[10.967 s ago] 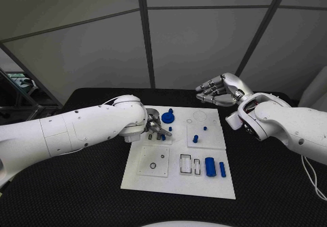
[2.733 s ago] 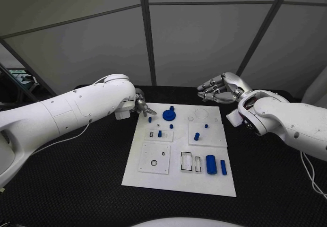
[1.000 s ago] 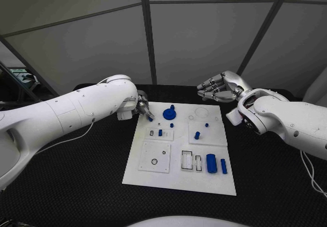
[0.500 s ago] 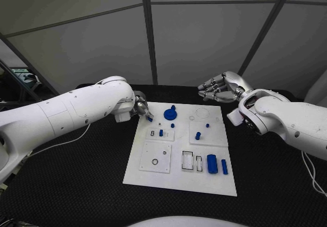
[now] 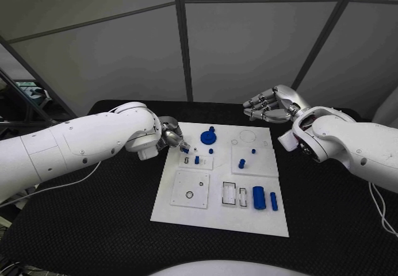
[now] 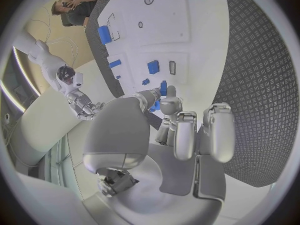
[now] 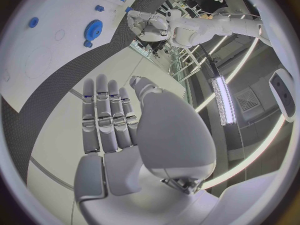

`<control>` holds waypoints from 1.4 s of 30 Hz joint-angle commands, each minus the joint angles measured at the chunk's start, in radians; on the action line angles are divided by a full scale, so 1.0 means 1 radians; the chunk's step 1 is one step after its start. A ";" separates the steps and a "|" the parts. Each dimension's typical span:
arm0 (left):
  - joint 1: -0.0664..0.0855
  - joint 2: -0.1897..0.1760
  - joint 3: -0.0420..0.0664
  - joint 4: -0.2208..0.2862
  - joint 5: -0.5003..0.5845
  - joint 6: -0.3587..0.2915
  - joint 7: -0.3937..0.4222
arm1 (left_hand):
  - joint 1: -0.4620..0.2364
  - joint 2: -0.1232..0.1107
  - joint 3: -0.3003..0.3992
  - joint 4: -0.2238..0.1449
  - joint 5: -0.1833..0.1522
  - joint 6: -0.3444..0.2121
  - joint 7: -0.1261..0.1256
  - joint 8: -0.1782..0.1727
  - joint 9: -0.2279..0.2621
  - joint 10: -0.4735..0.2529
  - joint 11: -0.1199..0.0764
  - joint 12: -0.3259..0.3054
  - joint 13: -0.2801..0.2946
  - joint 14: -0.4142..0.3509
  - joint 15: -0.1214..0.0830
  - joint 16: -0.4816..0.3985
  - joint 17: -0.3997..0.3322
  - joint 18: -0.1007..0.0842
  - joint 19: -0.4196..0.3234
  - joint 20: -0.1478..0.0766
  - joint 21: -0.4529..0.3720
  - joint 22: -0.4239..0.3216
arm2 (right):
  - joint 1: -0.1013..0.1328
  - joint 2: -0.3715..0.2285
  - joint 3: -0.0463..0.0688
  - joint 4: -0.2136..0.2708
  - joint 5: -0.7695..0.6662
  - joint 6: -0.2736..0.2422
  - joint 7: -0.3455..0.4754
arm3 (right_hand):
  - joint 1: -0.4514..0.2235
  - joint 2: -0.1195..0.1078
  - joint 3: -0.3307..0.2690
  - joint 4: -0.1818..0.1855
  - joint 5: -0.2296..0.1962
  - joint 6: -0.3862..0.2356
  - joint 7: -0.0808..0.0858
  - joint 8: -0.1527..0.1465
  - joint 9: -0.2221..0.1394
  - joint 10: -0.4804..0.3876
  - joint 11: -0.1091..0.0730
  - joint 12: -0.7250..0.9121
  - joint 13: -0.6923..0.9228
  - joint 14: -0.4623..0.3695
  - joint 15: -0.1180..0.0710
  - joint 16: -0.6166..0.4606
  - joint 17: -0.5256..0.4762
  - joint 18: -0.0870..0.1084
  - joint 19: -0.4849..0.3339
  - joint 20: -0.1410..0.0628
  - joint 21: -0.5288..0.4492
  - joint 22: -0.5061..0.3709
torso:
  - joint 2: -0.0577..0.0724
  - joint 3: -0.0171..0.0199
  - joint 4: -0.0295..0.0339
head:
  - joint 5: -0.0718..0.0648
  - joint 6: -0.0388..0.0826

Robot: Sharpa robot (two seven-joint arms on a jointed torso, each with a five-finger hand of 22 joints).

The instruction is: Assemble the parts on the task board

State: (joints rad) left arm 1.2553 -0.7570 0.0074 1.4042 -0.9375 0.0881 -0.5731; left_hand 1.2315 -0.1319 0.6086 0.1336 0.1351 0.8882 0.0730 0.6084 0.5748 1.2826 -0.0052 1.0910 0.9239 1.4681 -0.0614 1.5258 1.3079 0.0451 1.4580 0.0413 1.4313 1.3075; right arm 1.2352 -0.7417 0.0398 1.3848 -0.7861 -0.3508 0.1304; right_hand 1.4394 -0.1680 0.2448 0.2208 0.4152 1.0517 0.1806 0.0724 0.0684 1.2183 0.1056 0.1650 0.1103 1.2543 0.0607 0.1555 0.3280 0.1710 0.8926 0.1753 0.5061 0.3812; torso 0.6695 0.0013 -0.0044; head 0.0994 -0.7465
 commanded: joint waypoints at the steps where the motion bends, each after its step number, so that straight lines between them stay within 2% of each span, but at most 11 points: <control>1: -0.010 -0.009 -0.001 0.020 -0.010 -0.066 0.005 | -0.009 0.002 0.138 -0.132 0.004 0.002 -0.007 0.003 0.003 0.015 -0.007 0.001 -0.001 0.088 -0.008 0.006 0.216 0.002 0.006 0.001 0.004 0.084 | 0.002 0.001 0.000 0.000 0.003 0.008 0.005 | -0.007 0.002 0.002 0.003 0.006 -0.005 0.001 -0.004 0.000 0.000 0.003 -0.005 -0.001 0.006 0.002 -0.005 -0.001 0.011 0.006 0.004 -0.005 -0.001 | -0.003 0.0000 0.0015 | 0.001 -0.002; 7: -0.035 -0.020 -0.002 0.047 -0.048 -0.076 -0.003 | -0.014 -0.002 0.146 -0.136 0.006 0.003 -0.008 0.006 0.005 0.017 -0.008 0.001 -0.002 0.088 -0.009 0.006 0.216 0.002 0.007 0.000 0.004 0.084 | 0.002 0.000 0.000 -0.001 0.003 0.009 0.005 | -0.007 0.002 0.002 0.003 0.006 -0.005 0.001 -0.004 0.000 0.000 0.003 -0.005 -0.001 0.006 0.002 -0.005 -0.001 0.011 0.006 0.004 -0.005 -0.001 | 0.000 -0.0004 -0.0008 | 0.002 -0.001; 12: -0.043 -0.020 -0.003 0.053 -0.072 -0.073 -0.013 | -0.017 -0.004 0.150 -0.138 0.008 0.004 -0.008 0.008 0.006 0.019 -0.008 0.001 -0.001 0.088 -0.009 0.006 0.216 0.002 0.007 -0.001 0.003 0.084 | 0.002 0.001 0.000 -0.001 0.003 0.010 0.005 | -0.007 0.002 0.002 0.003 0.006 -0.005 0.001 -0.004 0.000 0.000 0.003 -0.005 -0.001 0.006 0.002 -0.005 -0.001 0.011 0.006 0.004 -0.005 -0.001 | 0.000 -0.0001 -0.0006 | 0.003 -0.003; 28: -0.049 -0.016 -0.003 0.061 -0.114 -0.007 -0.039 | -0.022 -0.011 0.158 -0.144 0.011 0.005 -0.010 0.013 0.009 0.020 -0.010 -0.003 -0.007 0.088 -0.010 0.006 0.216 0.002 0.007 -0.002 0.004 0.085 | 0.002 0.000 0.000 -0.001 0.003 0.012 0.004 | -0.007 0.002 0.002 0.003 0.006 -0.005 0.001 -0.004 0.000 0.000 0.003 -0.005 -0.001 0.006 0.002 -0.005 -0.001 0.011 0.006 0.004 -0.005 -0.001 | 0.000 0.0005 -0.0006 | 0.005 -0.006; 42: -0.049 -0.016 -0.003 0.063 -0.118 0.015 -0.048 | -0.024 -0.014 0.162 -0.147 0.013 0.006 -0.010 0.015 0.010 0.019 -0.010 -0.008 -0.014 0.088 -0.010 0.006 0.216 0.002 0.008 -0.002 0.004 0.086 | 0.002 0.000 0.000 -0.001 0.003 0.013 0.004 | -0.007 0.002 0.002 0.003 0.006 -0.005 0.001 -0.004 0.000 0.000 0.003 -0.005 -0.001 0.006 0.002 -0.005 -0.001 0.011 0.006 0.004 -0.005 -0.001 | 0.000 0.0001 -0.0009 | 0.004 -0.006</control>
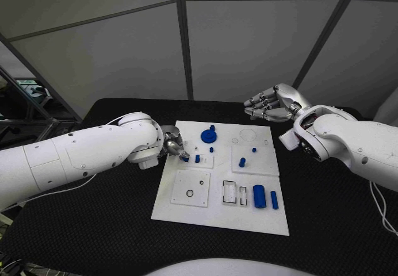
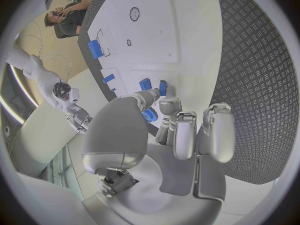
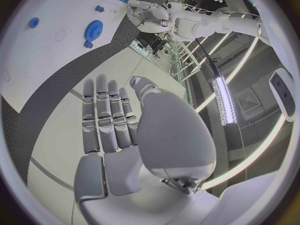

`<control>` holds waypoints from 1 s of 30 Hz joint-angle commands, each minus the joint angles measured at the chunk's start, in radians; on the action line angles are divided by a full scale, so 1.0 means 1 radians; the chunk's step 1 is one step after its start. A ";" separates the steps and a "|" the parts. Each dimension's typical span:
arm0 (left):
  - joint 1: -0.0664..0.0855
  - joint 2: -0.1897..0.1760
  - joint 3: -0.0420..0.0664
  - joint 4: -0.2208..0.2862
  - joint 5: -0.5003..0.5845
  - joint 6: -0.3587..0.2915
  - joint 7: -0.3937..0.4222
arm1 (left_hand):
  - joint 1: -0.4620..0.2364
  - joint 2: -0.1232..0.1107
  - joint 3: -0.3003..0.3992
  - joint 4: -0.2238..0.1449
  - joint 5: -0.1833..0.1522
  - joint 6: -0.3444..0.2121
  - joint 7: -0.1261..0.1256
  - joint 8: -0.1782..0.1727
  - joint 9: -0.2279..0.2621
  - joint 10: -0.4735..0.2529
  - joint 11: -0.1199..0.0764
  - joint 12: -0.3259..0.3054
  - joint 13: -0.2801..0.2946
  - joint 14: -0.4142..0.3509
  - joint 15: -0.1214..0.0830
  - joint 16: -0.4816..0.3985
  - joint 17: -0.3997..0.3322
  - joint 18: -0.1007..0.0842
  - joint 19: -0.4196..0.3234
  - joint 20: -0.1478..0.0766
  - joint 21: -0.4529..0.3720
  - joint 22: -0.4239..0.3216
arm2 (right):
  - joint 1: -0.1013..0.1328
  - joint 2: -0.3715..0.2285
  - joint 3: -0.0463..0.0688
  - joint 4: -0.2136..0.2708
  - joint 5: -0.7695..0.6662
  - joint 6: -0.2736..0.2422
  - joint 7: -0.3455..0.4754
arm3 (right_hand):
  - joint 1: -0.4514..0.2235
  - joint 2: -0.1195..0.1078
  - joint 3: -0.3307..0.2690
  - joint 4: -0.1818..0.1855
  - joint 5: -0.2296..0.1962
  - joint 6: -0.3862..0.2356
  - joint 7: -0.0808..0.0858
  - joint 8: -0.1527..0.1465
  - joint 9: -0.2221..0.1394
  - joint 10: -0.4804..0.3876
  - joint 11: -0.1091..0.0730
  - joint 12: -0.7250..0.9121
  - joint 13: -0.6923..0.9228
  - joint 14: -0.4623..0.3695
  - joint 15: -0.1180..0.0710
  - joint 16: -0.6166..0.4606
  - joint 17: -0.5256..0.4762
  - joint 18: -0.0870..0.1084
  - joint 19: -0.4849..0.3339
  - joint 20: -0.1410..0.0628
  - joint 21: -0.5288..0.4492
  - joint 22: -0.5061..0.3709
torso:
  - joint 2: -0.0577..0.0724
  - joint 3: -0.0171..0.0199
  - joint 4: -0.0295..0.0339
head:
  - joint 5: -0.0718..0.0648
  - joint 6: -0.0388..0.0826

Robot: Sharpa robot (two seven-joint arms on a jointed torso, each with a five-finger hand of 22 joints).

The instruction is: Assemble the parts on the task board

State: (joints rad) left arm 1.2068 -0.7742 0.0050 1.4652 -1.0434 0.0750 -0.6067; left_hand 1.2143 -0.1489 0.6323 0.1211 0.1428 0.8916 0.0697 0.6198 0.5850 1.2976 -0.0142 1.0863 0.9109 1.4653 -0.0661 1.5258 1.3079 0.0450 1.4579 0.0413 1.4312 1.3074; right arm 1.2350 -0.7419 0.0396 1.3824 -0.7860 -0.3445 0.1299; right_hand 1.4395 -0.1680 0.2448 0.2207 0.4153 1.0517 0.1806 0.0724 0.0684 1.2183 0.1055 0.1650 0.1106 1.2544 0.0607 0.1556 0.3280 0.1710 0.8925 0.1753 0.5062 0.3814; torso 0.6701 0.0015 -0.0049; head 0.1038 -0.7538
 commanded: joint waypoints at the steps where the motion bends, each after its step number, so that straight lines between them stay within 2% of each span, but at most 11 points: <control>1: -0.001 0.001 -0.001 0.002 -0.012 0.029 -0.015 | -0.008 0.003 0.139 -0.135 0.006 0.003 -0.007 0.004 0.001 0.003 -0.001 -0.005 -0.003 0.091 -0.006 0.006 0.216 0.002 0.008 -0.002 0.004 0.085 | 0.002 0.000 0.000 0.001 0.003 0.007 0.005 | -0.007 0.002 0.002 0.003 0.006 -0.005 0.001 -0.004 0.000 0.000 0.003 -0.005 -0.002 0.006 0.002 -0.005 -0.001 0.011 0.006 0.003 -0.005 -0.002 | 0.000 0.0001 -0.0006 | -0.001 0.001; 15: -0.001 0.009 -0.001 -0.001 -0.012 0.038 -0.017 | -0.011 0.001 0.142 -0.136 0.008 0.003 -0.007 0.006 0.002 0.004 -0.001 -0.007 -0.007 0.091 -0.006 0.006 0.216 0.002 0.008 -0.003 0.004 0.086 | 0.002 0.000 0.000 0.002 0.003 0.007 0.005 | -0.007 0.002 0.002 0.003 0.006 -0.005 0.001 -0.004 0.000 0.000 0.003 -0.005 -0.002 0.006 0.002 -0.005 -0.001 0.011 0.006 0.003 -0.005 -0.002 | 0.000 0.0004 -0.0005 | -0.001 0.000; 19: 0.000 0.015 -0.001 -0.006 -0.012 0.048 -0.020 | -0.027 -0.008 0.139 -0.134 0.008 0.006 -0.012 0.012 0.006 0.005 -0.005 -0.021 -0.026 0.091 -0.007 0.006 0.216 0.001 0.010 -0.003 0.006 0.089 | 0.002 -0.001 0.000 0.002 0.003 0.007 0.004 | -0.007 0.002 0.002 0.003 0.006 -0.005 0.001 -0.004 0.000 0.000 0.003 -0.005 -0.002 0.006 0.002 -0.005 -0.001 0.011 0.006 0.003 -0.005 -0.002 | 0.001 0.0006 -0.0008 | -0.002 -0.002; 23: 0.000 0.021 -0.001 -0.013 -0.011 0.057 -0.027 | -0.067 -0.018 0.106 -0.118 0.005 0.017 -0.028 0.017 0.007 0.013 -0.016 -0.034 -0.049 0.091 -0.014 0.006 0.217 0.001 0.012 -0.008 0.008 0.094 | 0.002 -0.002 0.000 0.003 0.003 0.007 0.004 | -0.007 0.002 0.002 0.003 0.006 -0.005 0.001 -0.004 0.000 0.000 0.003 -0.005 -0.002 0.006 0.002 -0.005 -0.001 0.011 0.006 0.003 -0.005 -0.002 | 0.000 0.0007 -0.0006 | -0.003 -0.002; 30: 0.000 0.031 -0.003 -0.024 -0.011 0.061 -0.033 | -0.116 -0.016 0.048 -0.083 0.003 0.038 -0.036 0.010 -0.002 0.021 -0.021 -0.032 -0.052 0.092 -0.021 0.007 0.217 -0.001 0.016 -0.015 0.011 0.100 | 0.002 -0.003 0.000 0.005 0.003 0.007 0.003 | -0.009 0.002 0.002 0.004 0.010 -0.005 0.001 -0.003 0.000 0.001 0.003 -0.005 -0.003 0.008 0.002 -0.008 -0.001 0.011 0.009 0.003 -0.008 -0.004 | 0.000 0.0003 0.0001 | -0.004 -0.003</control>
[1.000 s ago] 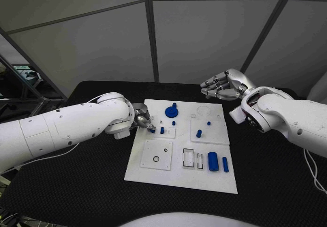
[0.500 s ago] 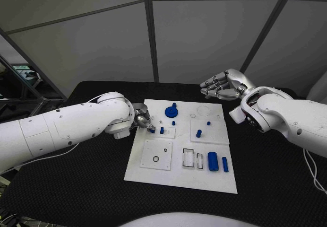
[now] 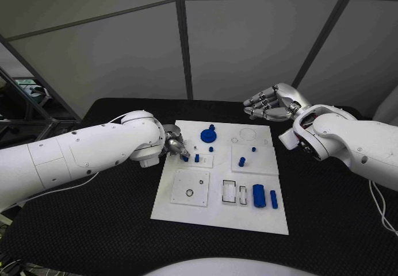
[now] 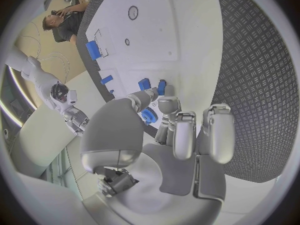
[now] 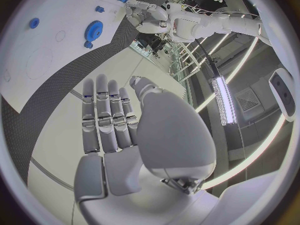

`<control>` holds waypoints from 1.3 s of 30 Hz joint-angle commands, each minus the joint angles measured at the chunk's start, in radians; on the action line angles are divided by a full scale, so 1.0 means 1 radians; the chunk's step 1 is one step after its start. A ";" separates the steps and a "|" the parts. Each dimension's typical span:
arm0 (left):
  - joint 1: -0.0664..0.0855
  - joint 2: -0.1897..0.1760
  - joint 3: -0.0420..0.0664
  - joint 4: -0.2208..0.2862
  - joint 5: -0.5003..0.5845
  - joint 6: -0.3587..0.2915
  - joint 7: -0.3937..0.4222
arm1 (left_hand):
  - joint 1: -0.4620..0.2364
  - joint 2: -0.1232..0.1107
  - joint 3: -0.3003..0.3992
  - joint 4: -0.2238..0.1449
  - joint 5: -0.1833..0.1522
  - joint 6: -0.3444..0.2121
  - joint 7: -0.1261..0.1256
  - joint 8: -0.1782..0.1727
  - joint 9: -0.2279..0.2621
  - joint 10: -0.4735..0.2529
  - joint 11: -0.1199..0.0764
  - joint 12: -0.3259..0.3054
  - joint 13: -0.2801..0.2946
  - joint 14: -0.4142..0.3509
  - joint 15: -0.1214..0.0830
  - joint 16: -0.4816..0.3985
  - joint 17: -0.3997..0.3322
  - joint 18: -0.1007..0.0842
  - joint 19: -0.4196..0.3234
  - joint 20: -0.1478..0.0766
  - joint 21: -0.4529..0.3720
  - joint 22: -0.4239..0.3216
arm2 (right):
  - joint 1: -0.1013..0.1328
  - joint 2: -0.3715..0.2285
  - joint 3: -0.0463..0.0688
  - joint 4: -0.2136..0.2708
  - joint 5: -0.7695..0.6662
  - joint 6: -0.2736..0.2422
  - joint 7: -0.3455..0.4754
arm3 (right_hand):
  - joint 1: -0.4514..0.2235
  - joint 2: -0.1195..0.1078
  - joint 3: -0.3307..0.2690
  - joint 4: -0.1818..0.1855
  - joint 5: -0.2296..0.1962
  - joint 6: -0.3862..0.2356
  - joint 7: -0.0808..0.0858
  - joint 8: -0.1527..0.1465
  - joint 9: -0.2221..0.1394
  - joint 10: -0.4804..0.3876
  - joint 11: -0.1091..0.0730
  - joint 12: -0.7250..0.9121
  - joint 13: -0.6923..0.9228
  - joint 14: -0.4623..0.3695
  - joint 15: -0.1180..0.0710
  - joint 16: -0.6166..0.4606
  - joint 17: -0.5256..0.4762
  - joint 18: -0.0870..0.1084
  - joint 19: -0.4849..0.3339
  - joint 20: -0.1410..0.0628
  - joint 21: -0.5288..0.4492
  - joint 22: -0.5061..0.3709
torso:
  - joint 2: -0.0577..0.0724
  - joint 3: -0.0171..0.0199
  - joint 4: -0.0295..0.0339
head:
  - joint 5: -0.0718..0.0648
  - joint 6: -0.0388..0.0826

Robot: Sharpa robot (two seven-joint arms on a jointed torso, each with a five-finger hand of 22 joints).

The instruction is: Assemble the parts on the task board

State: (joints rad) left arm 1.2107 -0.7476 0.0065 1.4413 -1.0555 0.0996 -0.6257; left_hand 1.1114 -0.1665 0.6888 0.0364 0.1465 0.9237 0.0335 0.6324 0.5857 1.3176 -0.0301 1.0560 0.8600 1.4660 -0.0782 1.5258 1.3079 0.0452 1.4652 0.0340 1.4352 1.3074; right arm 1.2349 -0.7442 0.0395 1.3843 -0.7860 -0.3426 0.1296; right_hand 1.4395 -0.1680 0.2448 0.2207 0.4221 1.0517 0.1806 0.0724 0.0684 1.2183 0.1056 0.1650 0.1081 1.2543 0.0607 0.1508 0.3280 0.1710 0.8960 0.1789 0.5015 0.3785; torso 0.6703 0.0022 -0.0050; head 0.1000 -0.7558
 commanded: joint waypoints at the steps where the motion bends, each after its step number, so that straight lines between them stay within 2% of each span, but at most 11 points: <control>1: -0.004 0.006 -0.004 -0.002 0.001 0.036 -0.015 | -0.016 0.002 -0.013 0.004 -0.001 0.007 0.000 -0.004 -0.003 0.001 -0.006 -0.002 -0.002 0.091 -0.009 0.007 0.217 -0.001 0.009 -0.008 0.007 0.100 | 0.002 -0.001 0.001 0.003 0.003 0.005 0.004 | -0.009 0.002 0.002 0.004 0.003 -0.005 0.001 -0.003 0.000 0.001 0.003 -0.005 -0.001 0.008 0.002 -0.003 -0.001 0.011 0.005 0.000 -0.004 -0.001 | 0.000 -0.0002 0.0000 | -0.001 -0.001; 7: -0.004 0.011 -0.005 -0.011 0.001 0.032 -0.017 | -0.024 0.005 -0.028 0.012 -0.001 0.013 0.000 -0.005 -0.005 0.001 -0.006 -0.003 -0.006 0.091 -0.010 0.007 0.217 -0.002 0.011 -0.009 0.009 0.103 | 0.002 -0.001 0.001 0.003 0.003 0.005 0.004 | -0.009 0.002 0.002 0.004 0.003 -0.005 0.001 -0.003 0.000 0.001 0.003 -0.005 -0.001 0.008 0.002 -0.003 -0.001 0.011 0.005 0.000 -0.004 -0.001 | 0.000 0.0002 -0.0005 | -0.001 0.000; 9: -0.004 0.013 -0.005 -0.014 0.001 0.028 -0.018 | -0.028 0.006 -0.039 0.016 -0.001 0.022 -0.003 -0.003 -0.005 0.018 -0.008 0.034 0.045 0.091 -0.011 0.007 0.217 -0.002 0.012 -0.010 0.010 0.105 | 0.002 -0.001 0.001 0.003 0.003 0.005 0.004 | -0.009 0.002 0.002 0.004 0.003 -0.005 0.001 -0.003 0.000 0.001 0.003 -0.005 -0.001 0.008 0.002 -0.003 -0.001 0.011 0.005 0.000 -0.004 -0.001 | 0.000 -0.0002 -0.0002 | -0.001 0.000; 17: -0.004 0.016 -0.005 -0.020 0.001 0.023 -0.020 | -0.054 0.004 -0.098 0.045 -0.002 0.034 -0.005 -0.004 -0.006 0.018 -0.010 0.044 0.057 0.091 -0.014 0.007 0.218 -0.003 0.015 -0.013 0.011 0.109 | 0.002 -0.002 0.001 0.003 0.003 0.005 0.004 | -0.010 0.002 0.002 0.004 0.004 -0.005 0.001 -0.003 0.000 0.000 0.003 -0.005 -0.001 0.008 0.002 -0.004 -0.001 0.011 0.006 0.000 -0.004 -0.001 | 0.000 -0.0002 0.0000 | -0.003 -0.001; 25: -0.004 0.015 -0.005 -0.024 0.001 0.016 -0.024 | -0.077 0.008 -0.190 0.085 -0.002 0.042 -0.004 -0.009 -0.009 0.016 -0.009 0.050 0.062 0.091 -0.013 0.007 0.218 -0.004 0.016 -0.012 0.010 0.110 | 0.002 -0.002 0.001 0.003 0.003 0.005 0.003 | -0.010 0.002 0.002 0.004 0.004 -0.005 0.001 -0.003 0.000 0.000 0.003 -0.005 -0.001 0.008 0.002 -0.004 -0.001 0.011 0.006 0.000 -0.004 -0.001 | -0.001 -0.0005 0.0002 | -0.004 -0.001; 33: -0.004 0.011 -0.005 -0.024 0.001 -0.006 -0.020 | -0.086 0.009 -0.314 0.135 0.001 0.047 -0.003 -0.013 -0.010 0.015 -0.007 0.054 0.068 0.091 -0.013 0.007 0.218 -0.004 0.018 -0.012 0.010 0.114 | 0.002 -0.003 0.001 0.003 0.003 0.006 0.004 | -0.011 0.001 0.002 0.005 0.004 -0.006 0.001 -0.003 0.000 0.000 0.004 -0.005 -0.002 0.008 0.002 -0.004 -0.001 0.011 0.006 0.000 -0.005 -0.002 | -0.001 -0.0008 0.0001 | -0.004 0.003; 39: -0.004 0.004 -0.004 -0.020 0.000 -0.028 -0.016 | -0.083 0.013 -0.366 0.158 0.001 0.048 -0.002 -0.015 -0.010 0.014 -0.007 0.056 0.070 0.091 -0.012 0.007 0.218 -0.004 0.018 -0.012 0.009 0.115 | 0.002 -0.004 0.001 0.003 0.003 0.006 0.004 | -0.011 0.001 0.002 0.005 0.004 -0.006 0.001 -0.003 0.000 0.000 0.004 -0.005 -0.002 0.008 0.002 -0.004 -0.001 0.011 0.006 0.000 -0.005 -0.002 | 0.000 -0.0011 0.0002 | -0.006 0.003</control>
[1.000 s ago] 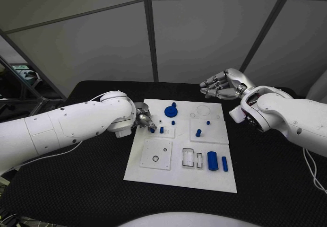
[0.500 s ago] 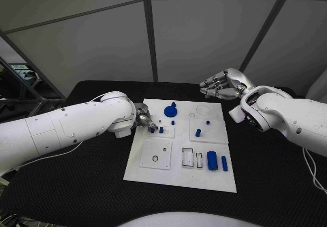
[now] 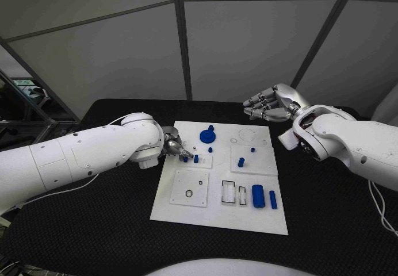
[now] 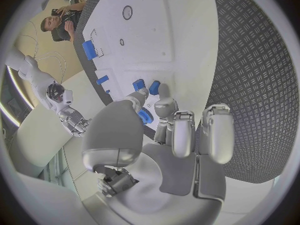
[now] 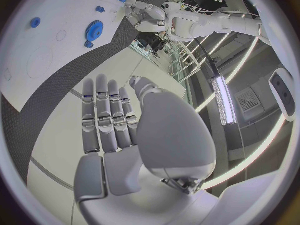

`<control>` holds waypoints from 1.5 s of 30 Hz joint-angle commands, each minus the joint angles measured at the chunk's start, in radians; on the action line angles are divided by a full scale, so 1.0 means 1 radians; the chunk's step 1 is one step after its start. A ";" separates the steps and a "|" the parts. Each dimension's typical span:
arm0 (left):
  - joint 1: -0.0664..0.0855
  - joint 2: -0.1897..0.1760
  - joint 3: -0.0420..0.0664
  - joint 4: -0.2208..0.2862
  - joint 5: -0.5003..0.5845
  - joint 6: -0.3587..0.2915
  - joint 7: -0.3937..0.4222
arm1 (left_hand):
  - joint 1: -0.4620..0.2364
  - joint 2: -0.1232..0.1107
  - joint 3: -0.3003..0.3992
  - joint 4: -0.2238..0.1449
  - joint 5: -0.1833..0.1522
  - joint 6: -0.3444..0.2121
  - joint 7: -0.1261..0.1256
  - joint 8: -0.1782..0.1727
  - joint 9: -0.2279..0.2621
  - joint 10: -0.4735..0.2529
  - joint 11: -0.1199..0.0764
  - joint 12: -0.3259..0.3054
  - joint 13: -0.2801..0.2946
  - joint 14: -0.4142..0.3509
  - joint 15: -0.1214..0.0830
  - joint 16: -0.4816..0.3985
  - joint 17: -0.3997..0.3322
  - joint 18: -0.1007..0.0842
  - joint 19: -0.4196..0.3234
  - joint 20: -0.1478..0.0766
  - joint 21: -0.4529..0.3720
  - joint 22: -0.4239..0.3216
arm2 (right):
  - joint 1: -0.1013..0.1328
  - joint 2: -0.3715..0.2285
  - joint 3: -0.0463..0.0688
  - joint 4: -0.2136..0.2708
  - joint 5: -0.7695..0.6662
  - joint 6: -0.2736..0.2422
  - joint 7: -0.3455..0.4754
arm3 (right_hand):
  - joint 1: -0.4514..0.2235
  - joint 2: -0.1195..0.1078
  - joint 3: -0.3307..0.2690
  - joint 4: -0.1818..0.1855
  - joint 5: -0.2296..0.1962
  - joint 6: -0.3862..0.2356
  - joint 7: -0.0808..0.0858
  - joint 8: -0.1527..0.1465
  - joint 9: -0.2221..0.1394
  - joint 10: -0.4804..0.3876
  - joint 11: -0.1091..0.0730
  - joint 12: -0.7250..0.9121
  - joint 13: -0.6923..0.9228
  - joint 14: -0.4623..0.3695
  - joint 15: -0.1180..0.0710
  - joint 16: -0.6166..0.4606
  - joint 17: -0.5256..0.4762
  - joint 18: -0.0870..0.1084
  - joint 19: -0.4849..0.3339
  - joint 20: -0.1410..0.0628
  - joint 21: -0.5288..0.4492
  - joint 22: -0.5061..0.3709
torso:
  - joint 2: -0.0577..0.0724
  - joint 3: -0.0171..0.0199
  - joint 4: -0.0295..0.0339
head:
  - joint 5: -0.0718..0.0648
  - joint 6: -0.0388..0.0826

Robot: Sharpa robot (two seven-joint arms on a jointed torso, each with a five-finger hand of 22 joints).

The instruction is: Assemble the parts on the task board

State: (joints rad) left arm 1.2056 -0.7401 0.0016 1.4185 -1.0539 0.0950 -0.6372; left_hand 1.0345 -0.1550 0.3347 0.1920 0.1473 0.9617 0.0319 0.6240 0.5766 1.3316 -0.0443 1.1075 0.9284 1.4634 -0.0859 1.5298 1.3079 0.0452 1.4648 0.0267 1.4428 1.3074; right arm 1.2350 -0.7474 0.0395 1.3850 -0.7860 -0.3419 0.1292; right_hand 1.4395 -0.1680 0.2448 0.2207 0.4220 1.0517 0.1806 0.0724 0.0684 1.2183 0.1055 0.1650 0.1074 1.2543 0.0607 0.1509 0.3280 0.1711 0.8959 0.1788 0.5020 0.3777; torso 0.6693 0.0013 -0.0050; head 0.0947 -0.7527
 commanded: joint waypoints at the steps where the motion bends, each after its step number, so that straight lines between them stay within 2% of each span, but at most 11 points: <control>1: 0.001 -0.004 0.001 0.004 -0.001 -0.026 -0.003 | -0.005 0.002 -0.017 0.004 0.000 0.010 0.000 -0.006 -0.001 0.000 0.008 0.005 0.001 0.094 -0.005 0.003 0.218 -0.004 0.019 -0.005 0.002 0.115 | 0.002 -0.001 0.001 0.003 0.003 0.005 0.004 | -0.011 0.001 0.002 0.005 0.004 -0.006 0.001 -0.003 0.000 0.000 0.004 -0.005 -0.001 0.008 0.002 -0.004 -0.001 0.011 0.006 0.000 -0.005 -0.001 | 0.001 -0.0001 0.0005 | -0.001 0.000; 9: 0.001 -0.017 0.006 0.018 -0.001 -0.050 0.005 | -0.001 0.006 -0.043 0.016 0.000 0.009 0.000 -0.007 -0.001 -0.002 0.008 0.003 -0.001 0.094 -0.005 0.003 0.218 -0.003 0.017 -0.005 -0.001 0.113 | 0.002 -0.002 0.001 0.003 0.003 0.005 0.003 | -0.011 0.001 0.002 0.005 0.004 -0.006 0.001 -0.003 0.000 0.000 0.004 -0.005 -0.001 0.008 0.002 -0.004 -0.001 0.011 0.006 0.000 -0.005 -0.001 | 0.001 0.0003 0.0002 | -0.001 0.000; 16: 0.001 -0.035 0.022 0.026 0.007 -0.101 0.038 | 0.006 0.012 -0.084 0.038 0.001 -0.003 0.004 -0.011 -0.002 -0.021 0.011 -0.021 -0.033 0.093 -0.003 0.002 0.217 0.000 0.010 -0.004 -0.013 0.101 | 0.002 -0.004 0.000 0.002 0.003 0.006 -0.001 | -0.011 0.001 0.002 0.005 0.004 -0.006 0.001 -0.003 0.000 0.000 0.004 -0.005 -0.001 0.008 0.002 -0.004 -0.001 0.011 0.006 0.000 -0.005 -0.001 | 0.000 0.0002 0.0000 | -0.002 -0.001; 22: 0.002 -0.045 0.029 0.015 0.101 -0.207 0.137 | 0.043 0.004 -0.192 0.085 0.002 -0.087 0.042 -0.058 -0.028 -0.182 0.045 -0.226 -0.279 0.081 0.025 -0.026 0.185 0.036 -0.082 0.018 -0.150 -0.041 | 0.002 -0.003 0.000 0.000 0.003 0.005 -0.003 | -0.013 0.001 0.001 0.006 0.005 -0.006 0.001 -0.003 0.000 0.000 0.004 -0.005 -0.002 0.008 0.002 -0.006 -0.001 0.011 0.007 0.000 -0.007 -0.002 | 0.000 0.0016 0.0004 | -0.003 0.002; 24: 0.003 -0.045 0.030 0.012 0.116 -0.246 0.190 | 0.084 0.015 -0.217 0.089 0.002 -0.123 0.066 -0.080 -0.048 -0.227 0.064 -0.245 -0.292 0.025 0.044 -0.139 0.062 0.061 -0.157 0.034 -0.259 -0.147 | 0.002 -0.003 0.000 0.000 0.003 0.005 -0.004 | -0.013 0.001 0.001 0.006 0.005 -0.006 0.001 -0.003 0.000 0.000 0.004 -0.005 -0.002 0.008 0.002 -0.006 -0.001 0.011 0.007 0.000 -0.007 -0.002 | 0.001 0.0014 -0.0001 | -0.005 0.004; 27: 0.003 -0.036 0.029 0.006 0.119 -0.300 0.304 | 0.190 0.025 -0.230 0.064 0.003 -0.178 0.103 -0.124 -0.092 -0.351 0.107 -0.301 -0.327 -0.169 0.084 -0.430 -0.227 0.124 -0.398 0.063 -0.592 -0.447 | 0.002 -0.003 0.000 0.000 0.003 0.005 -0.004 | -0.013 0.001 0.001 0.006 0.005 -0.006 0.001 -0.003 0.000 0.000 0.004 -0.005 -0.002 0.008 0.002 -0.006 -0.001 0.011 0.007 0.000 -0.007 -0.002 | 0.000 0.0013 -0.0003 | -0.008 0.005; 29: 0.003 -0.028 0.027 0.001 0.091 -0.328 0.386 | 0.263 0.034 -0.222 0.040 0.001 -0.190 0.118 -0.146 -0.121 -0.406 0.128 -0.336 -0.355 -0.282 0.105 -0.573 -0.365 0.130 -0.443 0.076 -0.657 -0.488 | 0.002 -0.003 0.000 0.001 0.003 0.005 -0.004 | -0.013 0.001 0.001 0.006 0.005 -0.006 0.001 -0.003 0.000 0.000 0.004 -0.005 -0.002 0.008 0.002 -0.006 -0.001 0.011 0.007 0.000 -0.007 -0.002 | 0.001 0.0013 -0.0012 | -0.009 0.007; 30: 0.003 -0.022 0.026 -0.001 0.058 -0.342 0.433 | 0.327 0.032 -0.203 0.007 0.007 -0.194 0.122 -0.155 -0.132 -0.426 0.125 -0.352 -0.369 -0.286 0.102 -0.577 -0.374 0.129 -0.445 0.084 -0.666 -0.494 | 0.002 -0.004 0.000 0.001 0.003 0.005 -0.004 | -0.013 0.001 0.001 0.006 0.005 -0.006 0.001 -0.003 0.000 0.000 0.004 -0.005 -0.002 0.008 0.002 -0.006 -0.001 0.011 0.007 0.000 -0.007 -0.002 | 0.002 0.0011 -0.0017 | -0.009 0.007; 32: 0.002 -0.012 0.024 -0.004 -0.007 -0.364 0.506 | 0.398 0.024 -0.176 -0.023 0.005 -0.179 0.122 -0.170 -0.160 -0.444 0.127 -0.388 -0.406 -0.241 0.102 -0.511 -0.329 0.134 -0.428 0.089 -0.667 -0.495 | 0.002 -0.004 0.000 0.002 0.003 0.005 -0.005 | -0.013 0.001 0.001 0.006 0.005 -0.006 0.001 -0.003 0.000 0.000 0.004 -0.005 -0.002 0.008 0.002 -0.006 -0.001 0.011 0.007 0.000 -0.007 -0.002 | 0.003 0.0002 -0.0024 | -0.014 0.009; 38: 0.002 0.023 0.006 -0.017 -0.183 -0.388 0.617 | 0.453 -0.011 -0.121 -0.028 0.004 -0.126 0.114 -0.239 -0.256 -0.419 0.125 -0.501 -0.536 -0.191 0.099 -0.414 -0.294 0.126 -0.359 0.089 -0.601 -0.433 | 0.002 -0.004 0.000 0.005 0.003 0.005 -0.006 | -0.013 0.002 0.002 0.006 0.005 -0.006 0.001 -0.003 0.000 0.000 0.004 -0.005 -0.002 0.008 0.002 -0.006 -0.001 0.011 0.008 0.000 -0.008 -0.002 | 0.004 0.0006 -0.0037 | -0.017 0.011; 45: 0.003 0.067 -0.031 -0.049 -0.331 -0.336 0.631 | 0.457 -0.044 -0.063 -0.025 0.004 -0.044 0.101 -0.328 -0.363 -0.346 0.121 -0.640 -0.696 -0.035 0.086 -0.221 -0.154 0.062 -0.134 0.078 -0.294 -0.146 | 0.002 -0.003 0.000 0.011 0.003 0.006 -0.008 | -0.012 0.002 0.002 0.005 0.006 -0.006 0.001 -0.003 0.000 0.000 0.004 -0.005 -0.002 0.008 0.002 -0.006 -0.001 0.011 0.008 0.000 -0.008 -0.003 | 0.004 -0.0012 -0.0026 | -0.022 0.012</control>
State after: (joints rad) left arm 1.2066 -0.6806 -0.0273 1.3766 -1.2522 -0.2523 -0.0644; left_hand 1.4909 -0.1910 0.2660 0.1679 0.1505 0.9088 0.1355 0.3038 0.2220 0.9757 0.0771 0.4799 0.2463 1.4118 0.0028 1.2882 1.1341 0.1378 1.3085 0.1063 1.1170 1.1315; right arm 1.2349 -0.7507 0.0393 1.3924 -0.7859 -0.3410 0.1209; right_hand 1.4355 -0.1641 0.2448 0.2207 0.4217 1.0517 0.1806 0.0724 0.0684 1.2183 0.1056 0.1650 0.1067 1.2543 0.0607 0.1508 0.3280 0.1711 0.8959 0.1787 0.4984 0.3767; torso 0.6733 0.0010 -0.0080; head 0.0731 -0.7410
